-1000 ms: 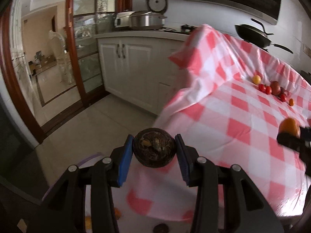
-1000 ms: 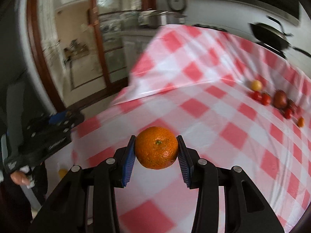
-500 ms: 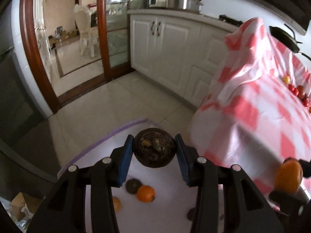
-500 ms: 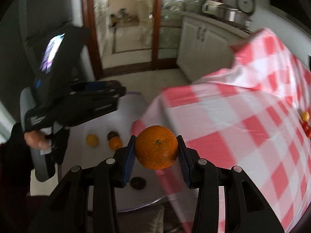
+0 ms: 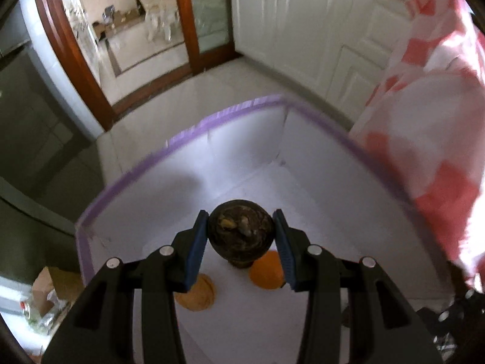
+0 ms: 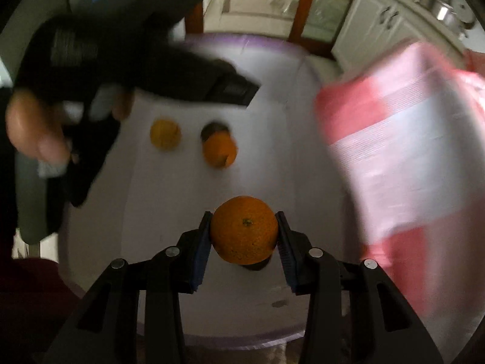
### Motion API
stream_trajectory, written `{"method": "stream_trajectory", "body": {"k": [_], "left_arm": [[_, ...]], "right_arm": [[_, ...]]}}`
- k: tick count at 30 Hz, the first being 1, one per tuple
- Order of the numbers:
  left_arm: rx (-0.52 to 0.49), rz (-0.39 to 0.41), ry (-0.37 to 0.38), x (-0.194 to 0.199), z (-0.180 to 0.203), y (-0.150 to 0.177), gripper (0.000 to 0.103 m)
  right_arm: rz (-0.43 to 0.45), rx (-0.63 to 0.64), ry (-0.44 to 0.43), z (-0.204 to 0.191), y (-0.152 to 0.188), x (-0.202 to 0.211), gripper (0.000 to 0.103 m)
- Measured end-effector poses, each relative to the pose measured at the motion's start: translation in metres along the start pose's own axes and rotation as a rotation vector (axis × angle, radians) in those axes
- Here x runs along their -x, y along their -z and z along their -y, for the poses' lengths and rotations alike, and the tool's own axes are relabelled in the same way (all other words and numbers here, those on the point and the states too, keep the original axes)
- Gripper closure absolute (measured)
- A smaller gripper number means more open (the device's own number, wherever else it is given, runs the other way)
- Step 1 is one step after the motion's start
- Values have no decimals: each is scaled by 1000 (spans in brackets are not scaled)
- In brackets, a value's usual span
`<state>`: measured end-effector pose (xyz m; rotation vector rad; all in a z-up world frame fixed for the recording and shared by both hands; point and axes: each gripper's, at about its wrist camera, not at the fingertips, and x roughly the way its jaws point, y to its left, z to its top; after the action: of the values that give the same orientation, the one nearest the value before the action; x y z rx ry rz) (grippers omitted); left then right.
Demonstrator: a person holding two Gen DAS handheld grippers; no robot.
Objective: Organize fruits
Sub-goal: 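Carry the mangosteen and mandarin in both tools over the white box, then open both tools to drop the fruits into the white box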
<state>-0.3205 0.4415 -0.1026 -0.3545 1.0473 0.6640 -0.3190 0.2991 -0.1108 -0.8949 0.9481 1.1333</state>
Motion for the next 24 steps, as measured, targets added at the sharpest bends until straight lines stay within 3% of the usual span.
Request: {"method": "stream_trajectory", "body": {"k": [8,15,17,19,24], "left_arm": [[7,-104,-39,-34,-1,7,59],[19,-120,-38,-40,-2,9,57],[24,-106,-42,-35,-2,6,32],[29,-68,-64,-28,-4,4,21],[34,-17,-77,-11,-5,-9,21]], "right_arm": [[-67,68,-8,-13,-1,-25,62],[-58,66,-7,-8,-6,-20,61],[-46,60,-8,-8,-5,-14,59],[-16,53,-11,-7,-5,-4,42],[51,39,-15,-8,-1,23,41]]}}
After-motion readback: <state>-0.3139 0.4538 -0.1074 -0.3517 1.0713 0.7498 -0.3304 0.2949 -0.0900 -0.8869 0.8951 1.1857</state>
